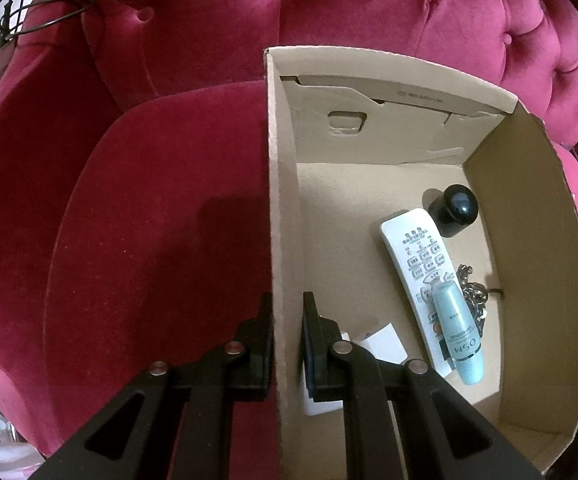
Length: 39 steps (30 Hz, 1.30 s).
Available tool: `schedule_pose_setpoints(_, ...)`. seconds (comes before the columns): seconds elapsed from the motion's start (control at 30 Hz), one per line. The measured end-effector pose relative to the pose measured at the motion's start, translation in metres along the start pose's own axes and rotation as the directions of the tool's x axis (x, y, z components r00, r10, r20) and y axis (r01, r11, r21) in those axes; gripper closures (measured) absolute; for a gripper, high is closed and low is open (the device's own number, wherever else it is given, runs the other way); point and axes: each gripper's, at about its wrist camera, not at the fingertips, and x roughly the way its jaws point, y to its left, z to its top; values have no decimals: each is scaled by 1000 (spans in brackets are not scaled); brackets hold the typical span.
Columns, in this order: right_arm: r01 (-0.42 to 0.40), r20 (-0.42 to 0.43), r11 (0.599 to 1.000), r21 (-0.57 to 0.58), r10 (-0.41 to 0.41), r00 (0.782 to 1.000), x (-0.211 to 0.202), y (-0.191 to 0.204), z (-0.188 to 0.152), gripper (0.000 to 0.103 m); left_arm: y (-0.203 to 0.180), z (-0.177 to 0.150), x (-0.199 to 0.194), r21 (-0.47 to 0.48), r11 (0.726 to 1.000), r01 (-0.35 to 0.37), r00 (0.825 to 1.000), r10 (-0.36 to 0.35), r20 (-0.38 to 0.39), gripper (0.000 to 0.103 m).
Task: Organize rigid objects
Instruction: 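Move the right gripper back over the blue key fob, then close the right gripper on the blue key fob and lift it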
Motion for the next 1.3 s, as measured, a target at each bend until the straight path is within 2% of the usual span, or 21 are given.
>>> schedule_pose_setpoints(0.23, -14, -46, 991, -133, 8, 999, 32, -6, 3, 2, -2, 2, 3, 16, 1000, -7, 1000, 7, 1, 90)
schedule_pose_setpoints(0.6, -113, -137, 951, -288, 76, 988, 85, -10, -5, 3, -13, 3, 3, 32, 999, -25, 1000, 25, 0, 90)
schedule_pose_setpoints(0.77, -134, -168, 932, -336, 80, 983, 103, -6, -7, 9, -16, 2, 4, 38, 999, -32, 999, 32, 0, 90)
schedule_pose_setpoints(0.87, -150, -184, 926, -345, 90, 979, 112, -3, -9, 16, -17, 2, 6, 40, 999, -32, 999, 33, -2, 90)
schedule_pose_setpoints(0.93, -162, -188, 921, -355, 99, 977, 116, 0, -10, 25, -15, 3, 6, 33, 999, -24, 1000, 24, -5, 90)
schedule_pose_setpoints(1.07, -172, -188, 913, -369, 107, 976, 121, 4, -8, 32, -12, 4, 7, 28, 999, -17, 1000, 17, -10, 90)
schedule_pose_setpoints(1.13, -172, -181, 913, -371, 111, 977, 121, 3, -8, 43, -12, 4, 9, 34, 999, -23, 1000, 24, -12, 90)
schedule_pose_setpoints(1.17, -168, -177, 913, -372, 108, 978, 119, -1, -8, 45, -11, 4, 10, 36, 999, -25, 1000, 26, -12, 90)
schedule_pose_setpoints(1.3, -167, -169, 910, -379, 109, 980, 117, -2, -11, 68, -11, 4, 11, 32, 999, -21, 1000, 22, -14, 90)
